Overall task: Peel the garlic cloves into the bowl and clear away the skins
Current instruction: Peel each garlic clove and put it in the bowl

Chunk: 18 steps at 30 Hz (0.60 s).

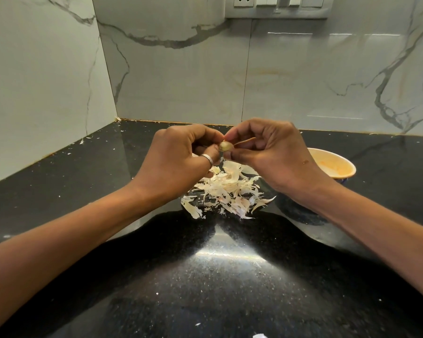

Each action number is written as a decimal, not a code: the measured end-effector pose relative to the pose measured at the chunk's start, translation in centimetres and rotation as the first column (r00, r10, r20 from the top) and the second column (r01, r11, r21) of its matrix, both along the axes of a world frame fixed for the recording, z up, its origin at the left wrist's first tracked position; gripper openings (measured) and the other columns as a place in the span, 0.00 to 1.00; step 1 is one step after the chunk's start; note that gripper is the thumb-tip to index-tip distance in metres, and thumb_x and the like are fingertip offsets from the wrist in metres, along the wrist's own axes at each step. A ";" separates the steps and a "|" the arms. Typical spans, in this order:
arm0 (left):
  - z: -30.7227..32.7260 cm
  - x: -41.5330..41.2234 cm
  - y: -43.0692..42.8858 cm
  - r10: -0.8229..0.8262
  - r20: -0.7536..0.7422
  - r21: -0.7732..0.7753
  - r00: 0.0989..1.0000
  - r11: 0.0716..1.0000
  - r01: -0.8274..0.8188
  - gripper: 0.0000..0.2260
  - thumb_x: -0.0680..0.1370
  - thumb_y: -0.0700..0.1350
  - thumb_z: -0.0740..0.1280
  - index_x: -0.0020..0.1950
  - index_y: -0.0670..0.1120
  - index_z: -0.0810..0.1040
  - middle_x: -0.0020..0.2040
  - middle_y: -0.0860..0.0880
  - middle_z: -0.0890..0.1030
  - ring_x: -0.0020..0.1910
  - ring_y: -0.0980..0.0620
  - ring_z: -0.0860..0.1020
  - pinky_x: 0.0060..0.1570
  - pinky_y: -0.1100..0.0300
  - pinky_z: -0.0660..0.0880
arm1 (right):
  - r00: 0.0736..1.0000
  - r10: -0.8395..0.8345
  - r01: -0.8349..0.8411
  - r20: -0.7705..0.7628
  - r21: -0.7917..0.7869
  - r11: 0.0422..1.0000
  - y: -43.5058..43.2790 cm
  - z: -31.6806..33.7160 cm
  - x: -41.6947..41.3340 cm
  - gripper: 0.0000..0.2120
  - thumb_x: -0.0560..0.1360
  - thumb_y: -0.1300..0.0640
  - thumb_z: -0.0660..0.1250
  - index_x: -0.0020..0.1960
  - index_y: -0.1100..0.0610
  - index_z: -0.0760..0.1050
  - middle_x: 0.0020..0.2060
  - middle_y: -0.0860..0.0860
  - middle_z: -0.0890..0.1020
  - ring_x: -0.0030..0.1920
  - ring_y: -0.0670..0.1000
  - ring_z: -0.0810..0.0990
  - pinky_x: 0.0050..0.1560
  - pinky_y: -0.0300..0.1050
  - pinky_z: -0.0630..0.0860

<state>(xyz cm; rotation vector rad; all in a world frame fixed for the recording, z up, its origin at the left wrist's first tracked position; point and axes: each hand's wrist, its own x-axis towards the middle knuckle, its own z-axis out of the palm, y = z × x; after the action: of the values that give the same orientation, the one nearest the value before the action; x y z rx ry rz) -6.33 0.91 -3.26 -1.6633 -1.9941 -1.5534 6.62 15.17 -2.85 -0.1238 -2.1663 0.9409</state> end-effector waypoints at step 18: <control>-0.1 0.1 -0.2 0.100 -0.435 0.017 0.895 0.995 -0.103 0.11 0.78 0.48 0.66 0.51 0.46 0.86 0.36 0.51 0.84 0.34 0.53 0.81 0.37 0.53 0.77 | 0.995 -0.095 0.087 0.030 0.198 0.976 0.0 -0.4 -0.1 0.08 0.73 0.57 0.79 0.52 0.55 0.87 0.42 0.46 0.88 0.43 0.42 0.86 0.48 0.45 0.84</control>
<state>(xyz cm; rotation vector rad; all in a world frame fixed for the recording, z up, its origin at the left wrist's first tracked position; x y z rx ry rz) -6.20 0.67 -3.39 -1.6919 -1.8119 -1.0224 6.50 15.16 -3.22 -0.1451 -2.2563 0.6734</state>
